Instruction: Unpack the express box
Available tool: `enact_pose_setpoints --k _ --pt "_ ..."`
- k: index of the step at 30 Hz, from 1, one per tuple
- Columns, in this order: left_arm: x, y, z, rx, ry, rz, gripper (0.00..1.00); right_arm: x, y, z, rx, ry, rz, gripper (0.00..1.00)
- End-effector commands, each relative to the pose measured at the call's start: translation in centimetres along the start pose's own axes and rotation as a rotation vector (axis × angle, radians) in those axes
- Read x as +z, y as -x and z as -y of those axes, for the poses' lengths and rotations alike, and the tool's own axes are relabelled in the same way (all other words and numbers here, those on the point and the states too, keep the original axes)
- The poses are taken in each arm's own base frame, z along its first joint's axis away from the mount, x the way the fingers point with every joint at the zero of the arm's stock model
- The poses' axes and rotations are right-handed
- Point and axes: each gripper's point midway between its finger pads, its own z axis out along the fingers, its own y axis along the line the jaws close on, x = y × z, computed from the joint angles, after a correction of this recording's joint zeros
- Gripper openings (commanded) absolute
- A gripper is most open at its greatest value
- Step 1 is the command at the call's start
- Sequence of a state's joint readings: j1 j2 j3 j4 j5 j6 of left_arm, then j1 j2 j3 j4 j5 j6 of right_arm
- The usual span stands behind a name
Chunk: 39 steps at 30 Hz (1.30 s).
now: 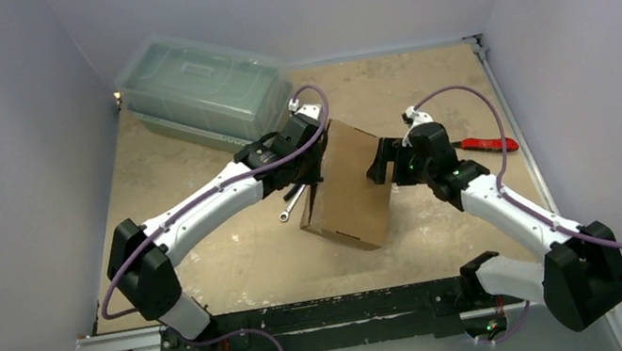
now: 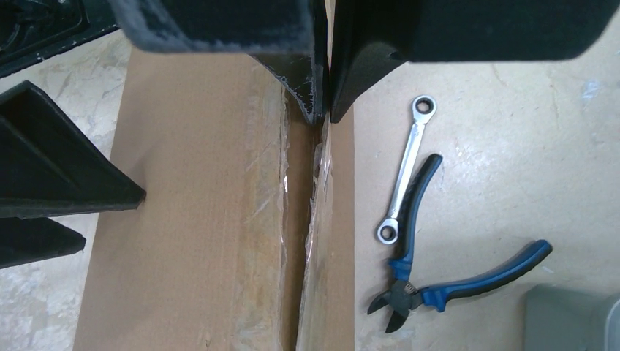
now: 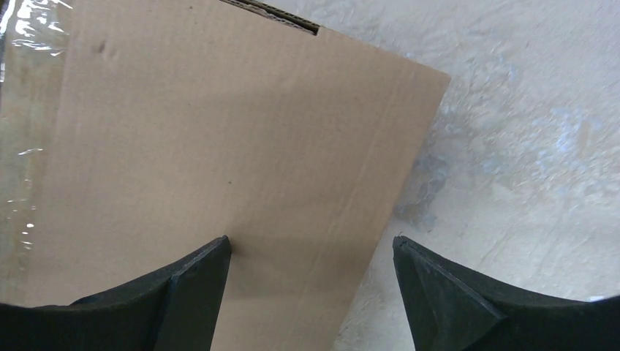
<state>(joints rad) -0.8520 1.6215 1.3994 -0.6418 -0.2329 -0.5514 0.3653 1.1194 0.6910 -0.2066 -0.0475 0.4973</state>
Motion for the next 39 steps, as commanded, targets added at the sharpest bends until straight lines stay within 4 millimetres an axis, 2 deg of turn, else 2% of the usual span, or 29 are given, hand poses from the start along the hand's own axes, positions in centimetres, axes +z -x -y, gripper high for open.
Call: enact_pose_setpoints --k 1,5,12,13,16,21,23,25,29,34,36,39 --pt "-3.9 4.1 0.7 0.004 -0.022 0.118 0.0 0.4 0.8 -1.4 0.089 0.073 0.058 0.84" --pt "-5.5 5.0 1.6 0.011 -0.055 0.139 0.0 1.3 -0.1 -0.3 0.099 0.035 0.055 0.83" --pt "-6.4 5.0 3.0 0.032 -0.105 0.129 0.0 3.1 -2.4 1.4 0.091 -0.011 0.008 0.82" --pt "-6.5 5.0 3.0 0.031 -0.109 0.129 0.0 3.2 -2.2 1.3 0.083 -0.003 0.011 0.81" --pt "-6.6 5.0 3.1 0.034 -0.111 0.127 0.0 2.8 -1.5 2.4 0.032 -0.081 0.018 0.81" --pt "-7.2 5.2 3.3 0.032 -0.13 0.135 0.0 -0.7 2.1 3.1 -0.029 -0.192 0.079 0.85" --pt "-7.8 5.5 3.4 0.024 -0.147 0.152 0.0 -2.3 3.6 2.1 -0.05 -0.171 0.105 0.89" --pt "-8.2 5.7 3.6 0.015 -0.166 0.166 0.0 -3.7 4.6 0.1 -0.064 -0.083 0.115 0.94" --pt "-8.8 6.1 3.7 -0.006 -0.177 0.183 0.0 -6.3 5.0 -4.8 -0.034 0.148 0.082 0.99" --pt "-9.5 6.6 4.3 -0.022 -0.209 0.203 0.0 -9.2 5.6 -10.6 0.117 0.444 0.057 0.99" --pt "-9.7 6.8 4.5 -0.028 -0.223 0.209 0.0 -9.3 5.6 -11.5 0.167 0.485 0.049 0.99" --pt "-10.0 7.1 4.8 -0.03 -0.238 0.217 0.0 -8.7 5.4 -11.6 0.196 0.488 0.061 0.99"
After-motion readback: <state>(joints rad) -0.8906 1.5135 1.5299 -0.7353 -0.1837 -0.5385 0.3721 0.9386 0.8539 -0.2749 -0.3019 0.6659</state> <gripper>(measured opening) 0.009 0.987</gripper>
